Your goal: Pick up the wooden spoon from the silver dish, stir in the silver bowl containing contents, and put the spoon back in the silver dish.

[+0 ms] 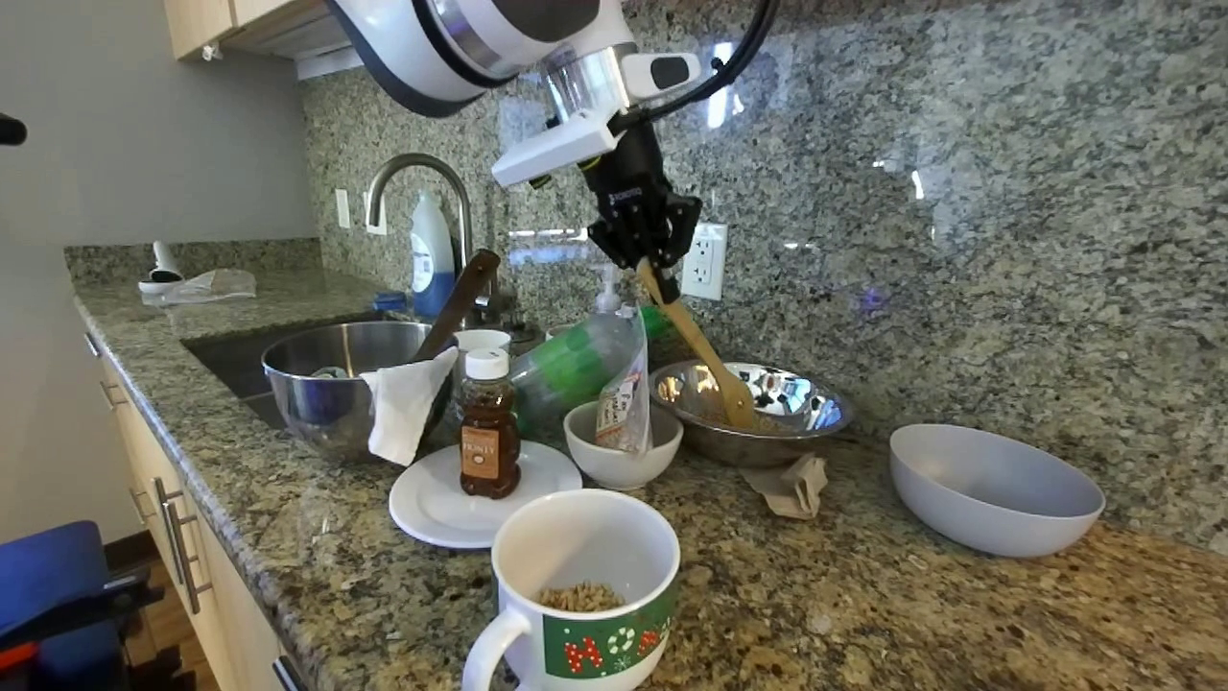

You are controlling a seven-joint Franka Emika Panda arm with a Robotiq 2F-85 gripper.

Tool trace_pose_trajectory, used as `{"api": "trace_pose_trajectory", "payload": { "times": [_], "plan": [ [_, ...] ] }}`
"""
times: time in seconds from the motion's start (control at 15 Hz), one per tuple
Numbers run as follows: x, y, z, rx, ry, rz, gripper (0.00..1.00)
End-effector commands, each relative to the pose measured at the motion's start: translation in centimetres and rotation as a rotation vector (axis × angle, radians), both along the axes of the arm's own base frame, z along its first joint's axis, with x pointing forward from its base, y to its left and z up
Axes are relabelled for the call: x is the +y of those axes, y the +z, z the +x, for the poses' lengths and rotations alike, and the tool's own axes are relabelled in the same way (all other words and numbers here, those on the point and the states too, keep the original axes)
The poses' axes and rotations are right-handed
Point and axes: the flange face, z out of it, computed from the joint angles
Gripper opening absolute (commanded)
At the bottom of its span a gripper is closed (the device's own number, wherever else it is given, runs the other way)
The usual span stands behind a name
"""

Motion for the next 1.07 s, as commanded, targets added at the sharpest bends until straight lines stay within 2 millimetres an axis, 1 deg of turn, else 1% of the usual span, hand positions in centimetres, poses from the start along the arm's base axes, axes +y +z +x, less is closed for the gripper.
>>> {"api": "trace_pose_trajectory", "payload": {
  "times": [0.0,0.2,0.47,0.73,0.87,1.0],
  "plan": [
    [-1.1,-0.7,-0.2,-0.002,-0.031,-0.100,0.06],
    [-1.3,-1.4,-0.8,0.047,-0.037,-0.145,0.06],
    [-0.4,-1.5,-1.3,0.098,-0.011,-0.082,0.06],
    [0.3,0.0,-1.3,0.119,0.012,0.027,0.06],
    [0.5,0.9,-1.1,0.087,0.004,0.079,0.06],
    [0.7,1.1,-0.8,0.065,-0.011,0.117,0.06]
  ]
}}
